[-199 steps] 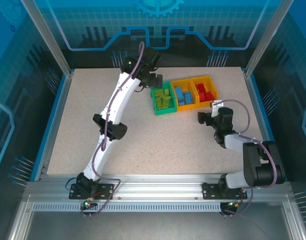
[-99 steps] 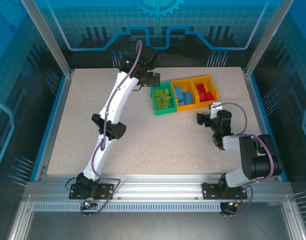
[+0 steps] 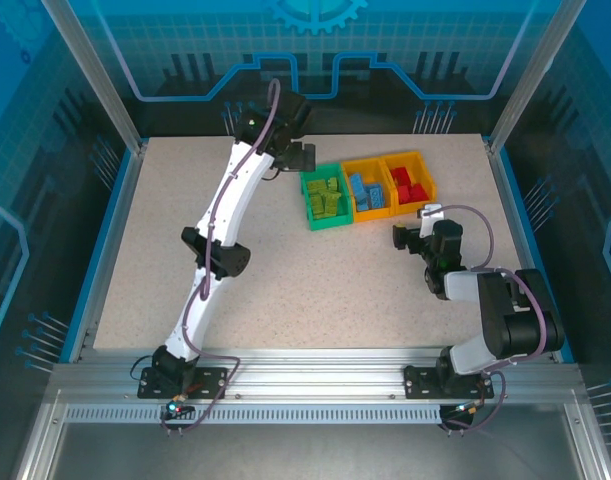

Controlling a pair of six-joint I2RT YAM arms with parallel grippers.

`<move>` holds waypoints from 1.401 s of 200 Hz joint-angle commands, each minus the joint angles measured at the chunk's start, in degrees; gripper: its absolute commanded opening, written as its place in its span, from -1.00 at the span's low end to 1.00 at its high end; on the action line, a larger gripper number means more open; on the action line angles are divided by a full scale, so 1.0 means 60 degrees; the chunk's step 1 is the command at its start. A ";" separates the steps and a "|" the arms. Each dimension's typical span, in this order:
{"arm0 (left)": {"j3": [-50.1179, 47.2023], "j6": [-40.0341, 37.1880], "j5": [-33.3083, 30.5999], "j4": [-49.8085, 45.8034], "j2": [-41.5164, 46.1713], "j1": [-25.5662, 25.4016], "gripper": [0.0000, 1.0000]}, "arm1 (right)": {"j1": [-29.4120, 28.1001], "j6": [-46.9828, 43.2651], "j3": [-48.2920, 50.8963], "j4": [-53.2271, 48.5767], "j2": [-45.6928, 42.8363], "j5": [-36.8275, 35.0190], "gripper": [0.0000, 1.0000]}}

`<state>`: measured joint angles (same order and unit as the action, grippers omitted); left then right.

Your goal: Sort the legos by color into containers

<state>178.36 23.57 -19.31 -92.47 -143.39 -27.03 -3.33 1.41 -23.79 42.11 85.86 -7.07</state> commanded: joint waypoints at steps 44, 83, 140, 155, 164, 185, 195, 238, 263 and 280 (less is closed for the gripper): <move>-1.3550 -0.0721 -0.1185 0.7967 0.7206 0.0419 0.98 | -0.0053 -0.0110 -0.0049 0.0367 0.0029 -0.0025 1.00; -1.9659 -0.2727 -0.2148 1.2395 0.9703 0.1642 0.98 | -0.0058 -0.0103 -0.0048 0.0350 0.0019 0.0001 1.00; -2.4764 -0.3264 -0.0410 1.9541 1.1224 0.3447 0.98 | -0.0056 -0.0119 -0.0054 0.0336 0.0014 0.0025 1.00; -2.5157 -0.3767 -0.0254 2.0652 1.0861 0.3451 0.98 | -0.0046 -0.0118 -0.0069 0.0336 0.0019 0.0016 1.00; -2.5458 -0.4054 -0.0177 2.1629 1.0683 0.3475 0.98 | -0.0046 -0.0114 -0.0072 0.0336 0.0026 0.0034 1.00; -2.6158 -0.4033 0.0198 2.3327 1.0145 0.3639 0.98 | -0.0048 -0.0117 -0.0068 0.0336 0.0022 0.0036 1.00; -2.6502 -0.4037 0.0263 2.4454 0.9596 0.3671 0.98 | -0.0045 -0.0117 -0.0063 0.0336 0.0015 0.0034 1.00; -2.6149 -0.3675 0.1102 2.4228 0.9135 0.4236 0.98 | -0.0053 -0.0120 -0.0063 0.0336 0.0020 0.0027 1.00; -2.6150 -0.3774 0.1529 2.4316 0.9097 0.4329 0.98 | -0.0057 -0.0116 -0.0067 0.0336 0.0021 0.0023 1.00; -2.6088 -0.3826 0.2010 2.4157 0.9100 0.4416 0.98 | -0.0054 -0.0106 -0.0064 0.0336 0.0024 0.0033 1.00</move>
<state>20.53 0.05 -13.04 50.92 -89.54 -1.28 -3.33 1.39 -23.79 42.11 85.86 -7.05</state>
